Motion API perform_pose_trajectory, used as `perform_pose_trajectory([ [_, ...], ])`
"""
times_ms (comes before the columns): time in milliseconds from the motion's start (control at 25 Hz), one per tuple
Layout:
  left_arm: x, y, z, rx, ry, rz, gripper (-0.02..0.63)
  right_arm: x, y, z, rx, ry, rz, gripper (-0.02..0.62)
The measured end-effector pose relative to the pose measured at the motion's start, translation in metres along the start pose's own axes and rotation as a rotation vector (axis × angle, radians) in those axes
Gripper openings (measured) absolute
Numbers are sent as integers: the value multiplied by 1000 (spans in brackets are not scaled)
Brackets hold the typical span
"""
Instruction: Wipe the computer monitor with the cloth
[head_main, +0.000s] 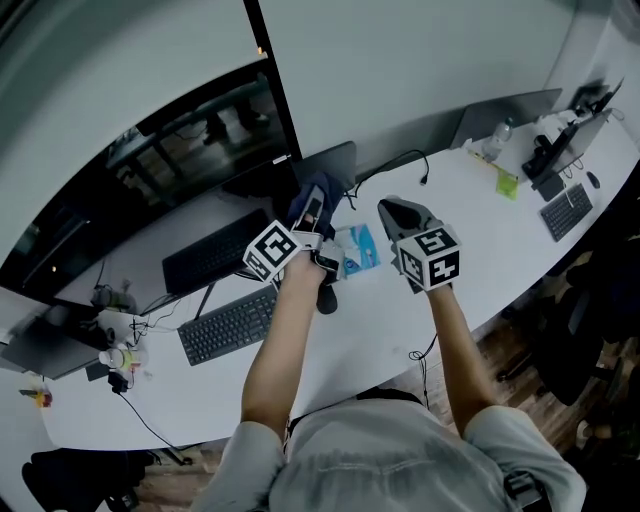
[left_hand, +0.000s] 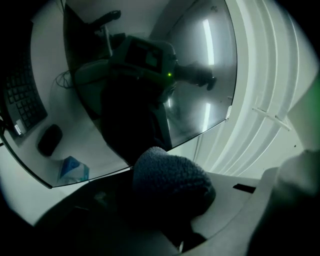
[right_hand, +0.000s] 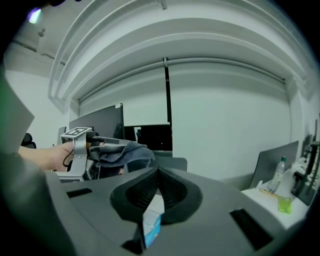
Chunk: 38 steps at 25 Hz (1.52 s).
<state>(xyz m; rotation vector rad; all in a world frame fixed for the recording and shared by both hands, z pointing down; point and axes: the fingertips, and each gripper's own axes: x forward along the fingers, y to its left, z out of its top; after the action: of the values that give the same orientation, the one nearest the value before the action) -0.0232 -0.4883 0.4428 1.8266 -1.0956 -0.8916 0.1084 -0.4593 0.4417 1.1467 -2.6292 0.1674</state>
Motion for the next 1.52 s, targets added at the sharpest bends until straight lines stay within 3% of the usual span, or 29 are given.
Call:
perform_pose_trajectory([
  [280,3,-63,27,-32,2,-113,55,-11,2,38,1,-62,-38,5],
  [560,-2,-158,47,-80,42,-367,55,-27,16,50,5,-83,-78,5],
  [640,-17,-180,42,-36,92,-438,55,-36,23,51,14,-94,-102,5],
  [720,-43,-194,31,129,171,-516,55,-46,33,48,17,-99,-121,5],
  [840,-88,-227,13,495,261,-566,55,-59,51,36,-10,-79,-134,5],
  [960,-126,-214,13,889,293,-458,55,-80,68,21,-37,-54,-175,5],
  [1040,-148,-197,18,1064,302,-384,55,-99,81,18,-29,-67,-212,5],
  [1120,-172,-179,22,1176,316,-329,55,-121,99,16,-32,-78,-256,5],
  [1240,-208,-155,25,1282,343,-268,56,-153,132,14,-66,-86,-315,5],
  [1520,-293,-132,28,1351,373,-221,57,-213,212,3,-84,-88,-384,5],
])
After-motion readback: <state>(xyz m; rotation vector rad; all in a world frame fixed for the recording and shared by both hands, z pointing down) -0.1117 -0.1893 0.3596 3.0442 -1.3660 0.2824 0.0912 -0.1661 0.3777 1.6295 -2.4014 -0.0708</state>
